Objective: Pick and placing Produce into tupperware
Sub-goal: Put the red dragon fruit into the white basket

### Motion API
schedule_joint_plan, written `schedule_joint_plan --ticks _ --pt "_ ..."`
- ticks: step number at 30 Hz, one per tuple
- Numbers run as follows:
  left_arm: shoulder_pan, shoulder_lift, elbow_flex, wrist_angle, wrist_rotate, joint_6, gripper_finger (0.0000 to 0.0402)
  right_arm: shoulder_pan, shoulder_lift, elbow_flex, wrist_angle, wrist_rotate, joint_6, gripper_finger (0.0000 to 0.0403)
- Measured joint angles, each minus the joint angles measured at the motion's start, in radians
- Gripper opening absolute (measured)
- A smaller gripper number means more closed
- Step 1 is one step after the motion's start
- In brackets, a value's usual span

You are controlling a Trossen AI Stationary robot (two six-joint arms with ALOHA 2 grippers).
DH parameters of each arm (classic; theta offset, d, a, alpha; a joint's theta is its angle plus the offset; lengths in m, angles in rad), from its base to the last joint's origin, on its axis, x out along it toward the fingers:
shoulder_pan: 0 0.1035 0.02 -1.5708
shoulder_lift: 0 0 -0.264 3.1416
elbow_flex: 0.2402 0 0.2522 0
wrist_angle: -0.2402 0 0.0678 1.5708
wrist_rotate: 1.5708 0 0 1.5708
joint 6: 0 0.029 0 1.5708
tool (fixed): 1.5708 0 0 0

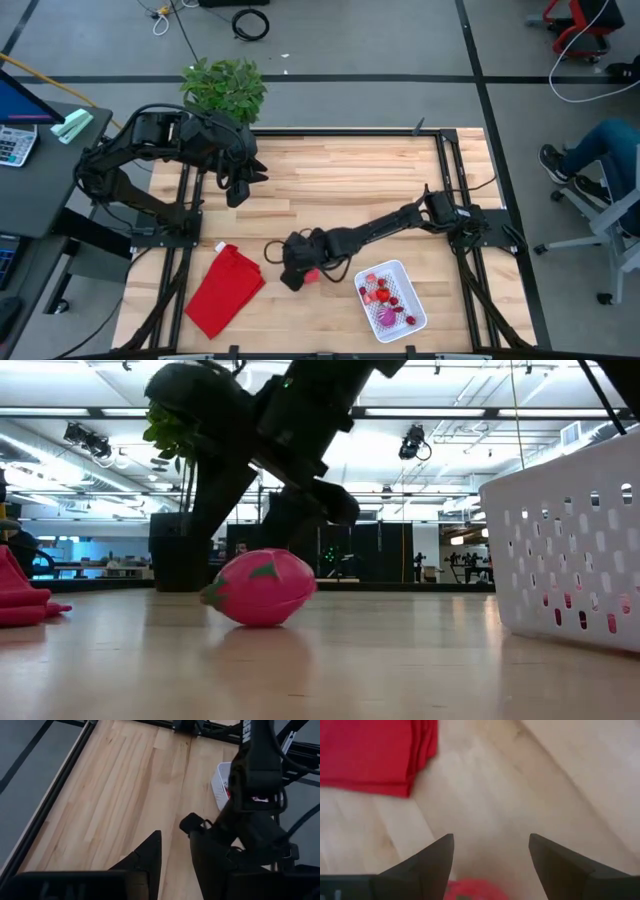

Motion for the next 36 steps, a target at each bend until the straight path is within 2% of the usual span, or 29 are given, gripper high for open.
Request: schedule_joint_plan --ticks 5,11,20,24,31,36 --pt "0.000 0.000 0.000 0.002 0.000 -0.007 0.0107 0.005 0.000 -0.020 -0.018 -0.019 -0.005 0.0268" --pt "0.000 0.000 0.000 0.000 0.000 -0.030 0.0107 0.013 0.002 -0.019 -0.008 -0.143 -0.200 0.0268" --pt "0.000 0.000 0.000 -0.001 0.000 -0.033 0.0107 0.034 0.002 -0.019 -0.010 -0.201 -0.343 0.0268" --pt "-0.001 0.000 0.000 -0.001 0.000 -0.033 0.0107 0.046 0.002 -0.019 -0.021 -0.203 -0.453 0.0268" --pt "-0.001 0.000 0.000 -0.001 0.000 -0.033 0.0107 0.042 -0.008 -0.019 -0.027 -0.204 -0.480 0.0268" --pt "-0.001 0.000 0.000 -0.001 0.000 -0.033 0.0107 0.038 -0.053 -0.019 -0.044 -0.187 -0.558 0.0268"
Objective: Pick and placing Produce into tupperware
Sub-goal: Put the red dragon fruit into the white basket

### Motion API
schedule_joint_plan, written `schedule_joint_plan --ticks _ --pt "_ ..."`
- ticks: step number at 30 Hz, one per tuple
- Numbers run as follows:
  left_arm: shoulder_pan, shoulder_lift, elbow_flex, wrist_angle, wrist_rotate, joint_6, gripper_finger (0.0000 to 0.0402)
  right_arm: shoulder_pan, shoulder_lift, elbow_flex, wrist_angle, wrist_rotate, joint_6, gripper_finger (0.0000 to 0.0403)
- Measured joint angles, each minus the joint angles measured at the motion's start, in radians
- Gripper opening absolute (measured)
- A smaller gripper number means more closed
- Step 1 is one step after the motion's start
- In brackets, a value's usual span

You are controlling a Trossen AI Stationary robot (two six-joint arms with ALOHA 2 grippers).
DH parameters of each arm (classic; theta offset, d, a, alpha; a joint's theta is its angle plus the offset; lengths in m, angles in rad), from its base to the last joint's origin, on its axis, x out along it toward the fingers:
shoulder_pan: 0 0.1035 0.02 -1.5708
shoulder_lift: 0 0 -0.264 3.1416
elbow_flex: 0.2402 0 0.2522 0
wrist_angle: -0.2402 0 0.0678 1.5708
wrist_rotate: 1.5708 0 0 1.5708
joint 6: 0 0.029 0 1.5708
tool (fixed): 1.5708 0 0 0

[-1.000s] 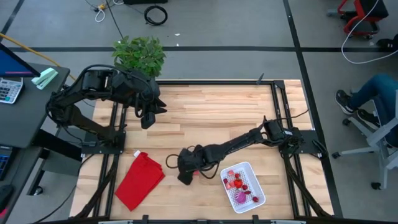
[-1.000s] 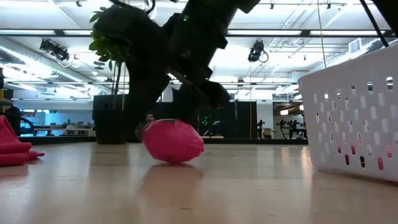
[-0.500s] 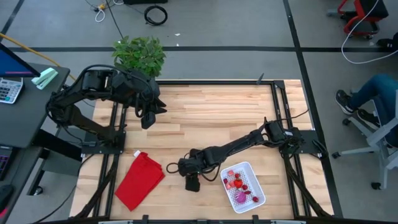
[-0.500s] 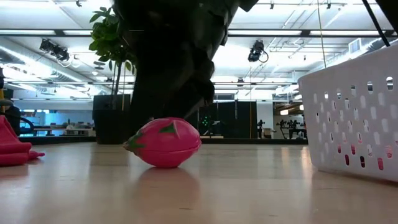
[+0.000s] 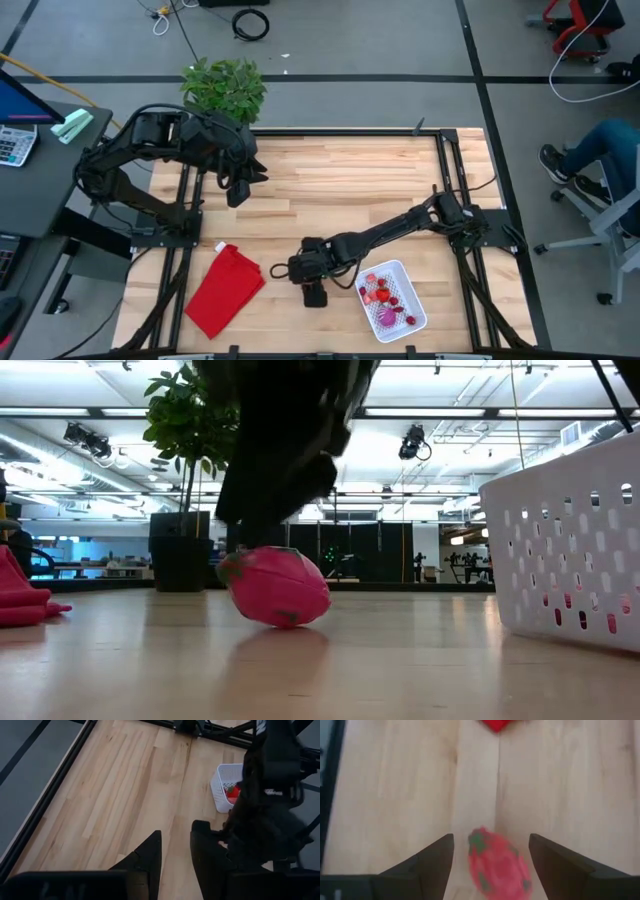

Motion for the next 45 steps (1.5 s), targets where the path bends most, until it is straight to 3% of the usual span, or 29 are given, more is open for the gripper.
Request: schedule_joint_plan --ticks 9,19,29,33,39,45 --pt "0.000 0.000 -0.002 -0.003 0.000 0.000 0.0107 0.028 -0.054 0.002 -0.057 -0.038 -0.178 0.0268" --pt "0.000 0.000 -0.002 -0.002 0.000 -0.001 0.0107 0.024 0.024 -0.002 -0.053 0.011 -0.202 0.0268" --pt "0.000 0.000 -0.003 0.000 -0.020 0.000 0.0107 0.018 0.036 -0.005 -0.031 0.024 -0.148 0.0268" --pt "0.000 0.000 -0.003 0.001 -0.027 0.000 0.0107 0.024 0.044 -0.061 0.012 0.000 -0.134 0.0268" --pt "0.000 0.001 -0.003 0.002 -0.033 0.000 0.0107 0.024 0.042 -0.132 0.063 0.045 -0.046 0.0267" --pt "0.000 0.001 -0.003 0.006 -0.034 0.001 0.0107 0.023 0.037 -0.142 0.060 0.057 -0.007 0.0245"
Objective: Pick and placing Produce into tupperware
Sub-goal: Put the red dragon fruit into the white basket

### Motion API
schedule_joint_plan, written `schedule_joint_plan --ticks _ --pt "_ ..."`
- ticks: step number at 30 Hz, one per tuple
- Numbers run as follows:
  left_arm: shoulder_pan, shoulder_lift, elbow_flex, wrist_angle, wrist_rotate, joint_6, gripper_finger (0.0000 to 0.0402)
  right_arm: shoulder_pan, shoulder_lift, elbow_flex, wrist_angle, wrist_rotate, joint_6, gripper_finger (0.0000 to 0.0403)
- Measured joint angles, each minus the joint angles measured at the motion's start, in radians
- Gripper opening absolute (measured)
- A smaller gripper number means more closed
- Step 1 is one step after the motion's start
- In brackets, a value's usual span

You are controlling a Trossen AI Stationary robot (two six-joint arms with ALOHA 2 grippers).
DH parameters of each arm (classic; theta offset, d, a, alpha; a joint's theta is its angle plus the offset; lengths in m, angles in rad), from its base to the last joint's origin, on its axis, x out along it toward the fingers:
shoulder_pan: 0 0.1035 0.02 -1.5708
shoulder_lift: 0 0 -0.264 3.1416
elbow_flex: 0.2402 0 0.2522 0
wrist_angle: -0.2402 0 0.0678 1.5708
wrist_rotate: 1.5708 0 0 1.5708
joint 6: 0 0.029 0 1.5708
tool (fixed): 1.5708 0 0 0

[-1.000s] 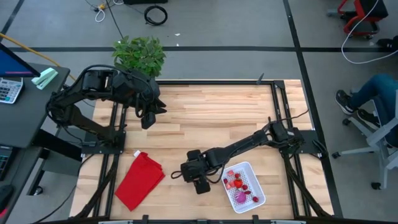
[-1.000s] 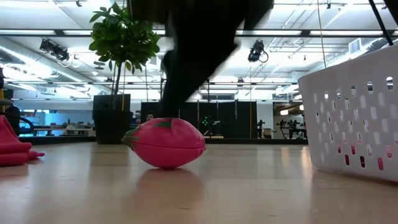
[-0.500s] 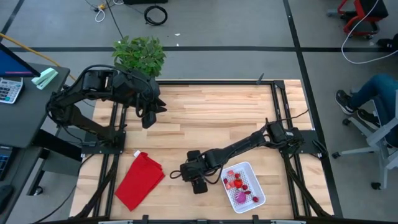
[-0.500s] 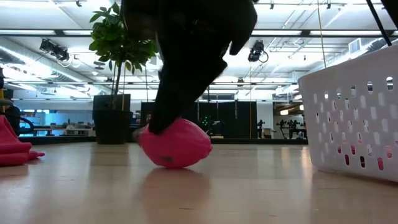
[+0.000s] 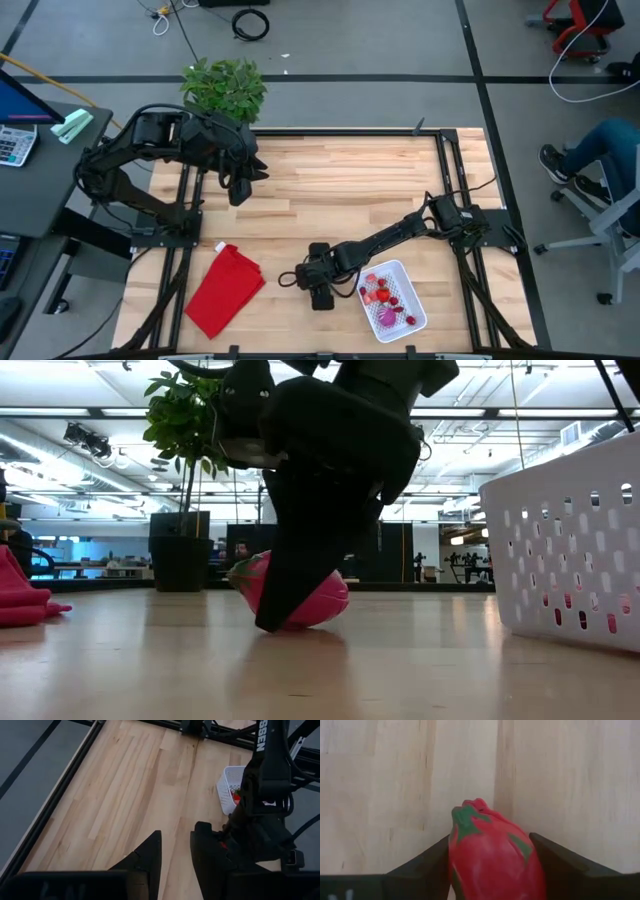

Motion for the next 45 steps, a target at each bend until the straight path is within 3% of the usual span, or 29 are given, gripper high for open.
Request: schedule_joint_plan --ticks 5,9,13,20,27,33,39,45 --pt "0.000 0.000 0.000 0.000 0.000 0.000 0.0107 -0.001 -0.009 0.009 -0.009 -0.007 0.013 0.0234" --pt "0.000 0.000 0.000 0.000 0.000 0.001 0.0107 -0.009 -0.055 0.007 -0.060 -0.009 0.109 0.0254" --pt "0.000 0.000 0.000 0.001 -0.001 0.002 0.0107 -0.015 -0.131 0.008 -0.130 -0.010 0.217 0.0258" --pt "0.000 0.000 0.000 0.001 -0.001 0.002 0.0107 -0.005 -0.336 0.010 -0.270 -0.058 0.469 0.0222" --pt "0.000 0.000 0.000 0.002 -0.001 0.002 0.0107 0.092 -0.508 0.011 -0.523 -0.101 0.732 0.0231" --pt "0.000 0.000 0.000 0.005 -0.001 0.002 0.0107 0.214 -0.526 -0.005 -0.740 -0.098 0.965 0.0237" --pt "0.000 0.000 0.000 0.008 0.000 0.000 0.0107 0.293 -0.523 -0.187 -0.523 -0.112 1.112 0.0232" --pt "0.000 0.000 0.000 0.011 0.000 -0.001 0.0107 0.303 -0.522 -0.361 -0.372 -0.143 1.197 0.0228"
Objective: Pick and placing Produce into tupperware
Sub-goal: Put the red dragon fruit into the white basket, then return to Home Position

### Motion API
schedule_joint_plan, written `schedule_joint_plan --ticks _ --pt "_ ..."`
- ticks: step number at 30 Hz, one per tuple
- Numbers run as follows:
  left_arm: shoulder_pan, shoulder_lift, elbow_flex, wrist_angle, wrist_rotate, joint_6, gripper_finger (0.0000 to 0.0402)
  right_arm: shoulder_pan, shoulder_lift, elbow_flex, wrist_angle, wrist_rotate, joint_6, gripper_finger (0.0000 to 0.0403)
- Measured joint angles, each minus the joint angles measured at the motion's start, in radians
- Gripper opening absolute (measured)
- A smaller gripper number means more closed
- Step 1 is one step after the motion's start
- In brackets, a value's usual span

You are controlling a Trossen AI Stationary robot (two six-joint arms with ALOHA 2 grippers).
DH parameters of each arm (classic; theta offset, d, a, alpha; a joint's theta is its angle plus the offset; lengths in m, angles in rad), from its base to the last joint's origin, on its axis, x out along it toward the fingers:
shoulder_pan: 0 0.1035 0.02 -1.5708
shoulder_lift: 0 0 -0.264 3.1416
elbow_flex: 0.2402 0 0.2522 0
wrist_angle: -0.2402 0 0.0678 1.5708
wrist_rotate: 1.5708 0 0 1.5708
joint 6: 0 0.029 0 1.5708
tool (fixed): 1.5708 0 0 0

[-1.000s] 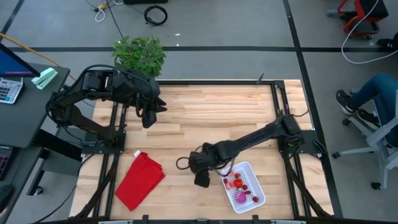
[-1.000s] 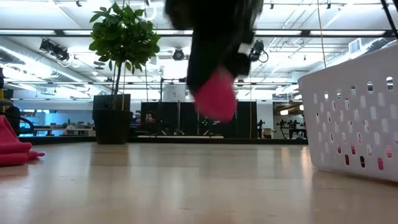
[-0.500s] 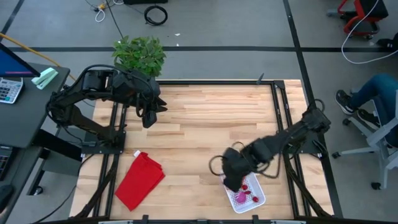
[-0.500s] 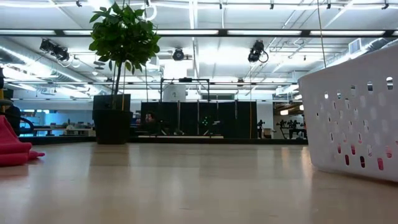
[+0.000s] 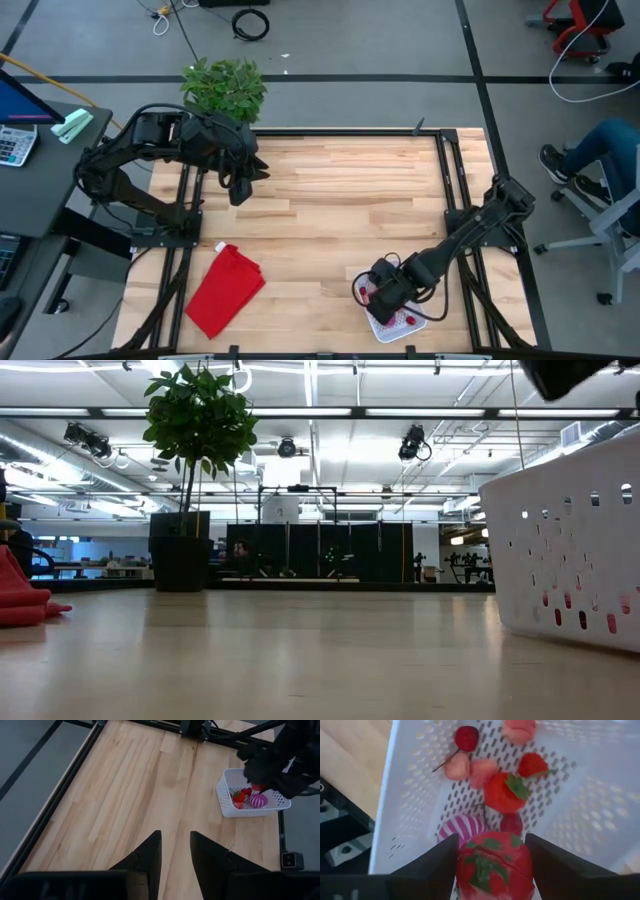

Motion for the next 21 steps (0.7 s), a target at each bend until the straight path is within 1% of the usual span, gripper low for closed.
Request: schedule_joint_plan --ticks 3,5,9,14,16,17,21 --pt "0.000 0.000 0.000 0.002 0.000 0.000 0.0107 -0.001 0.000 -0.050 0.062 0.001 -0.062 0.0233" --pt "0.000 0.000 0.000 0.005 0.000 0.000 0.0107 -0.004 0.000 -0.066 0.067 -0.002 -0.084 0.0241" --pt "0.000 0.000 0.000 0.016 0.000 0.000 0.0107 -0.013 0.000 -0.070 0.072 0.001 -0.128 0.0262" --pt "0.000 0.000 0.000 0.022 0.000 0.000 0.0107 -0.030 0.000 -0.066 0.077 -0.005 -0.134 0.0280" --pt "0.000 0.000 0.000 0.022 0.000 0.000 0.0107 -0.049 -0.005 -0.046 0.075 -0.051 -0.120 0.0281" --pt "0.000 0.000 0.000 0.021 0.000 0.001 0.0107 -0.066 -0.011 -0.033 0.077 -0.102 -0.114 0.0281" --pt "0.000 -0.011 0.000 0.020 0.000 -0.024 0.0107 -0.126 -0.056 0.024 0.076 -0.369 -0.089 0.0280"
